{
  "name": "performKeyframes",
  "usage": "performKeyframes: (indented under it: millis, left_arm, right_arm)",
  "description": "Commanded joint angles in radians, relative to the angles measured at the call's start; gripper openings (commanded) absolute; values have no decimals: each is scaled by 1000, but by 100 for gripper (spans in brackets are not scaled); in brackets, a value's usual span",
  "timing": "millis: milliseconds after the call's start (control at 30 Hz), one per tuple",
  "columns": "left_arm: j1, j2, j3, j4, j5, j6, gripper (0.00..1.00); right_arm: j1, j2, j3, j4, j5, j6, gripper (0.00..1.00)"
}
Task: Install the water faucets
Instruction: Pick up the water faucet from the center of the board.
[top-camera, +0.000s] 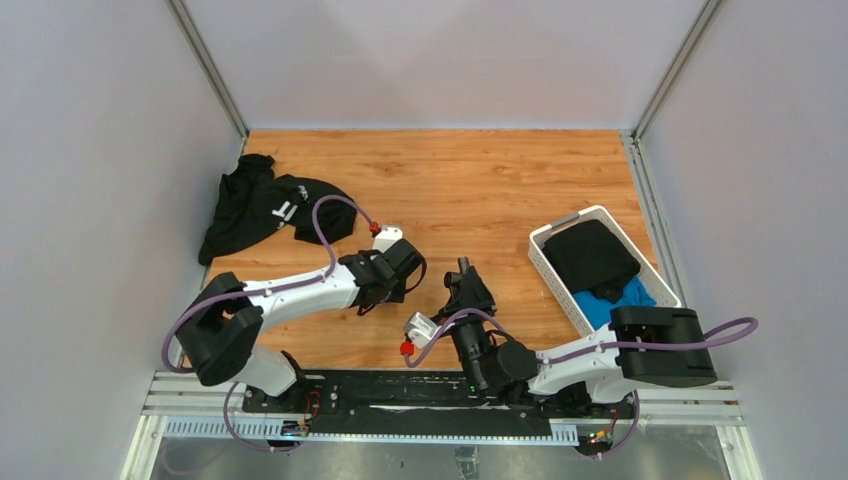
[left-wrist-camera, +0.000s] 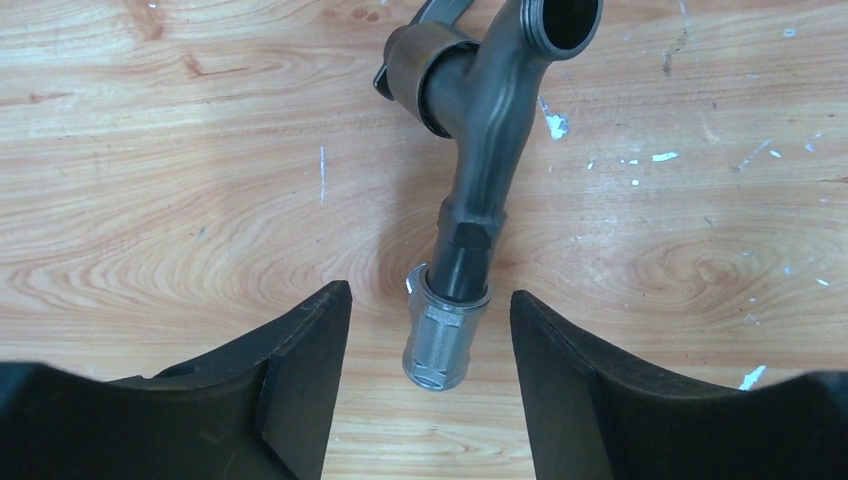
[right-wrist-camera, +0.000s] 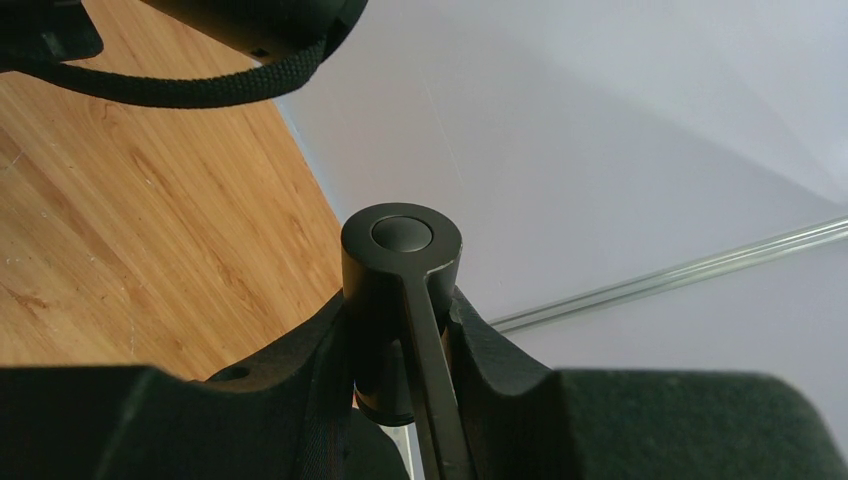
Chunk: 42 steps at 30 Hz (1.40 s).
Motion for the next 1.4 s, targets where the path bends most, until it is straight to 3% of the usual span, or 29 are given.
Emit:
performKeyframes:
  millis: [0,200,467,1033,1367]
  left_arm:
    - [-15,64,64,-107,-65,18,63]
    - [-59,156,132,-189,-126,-12,62]
    - [-73,184,139,-186,-135,-32,51]
    - [-74,237,148,-171,-139,-32,40]
    - [-75,247,149,-165,-138,-26,41]
  right_arm:
    - [16,7,10,75,4,27,0]
    - [17,2,5,75,8,26,0]
    - [17,-21,-8,75,14,26,0]
    - [17,-20,-14,74,17,31,0]
    - [17,-20,-10,75,20,26,0]
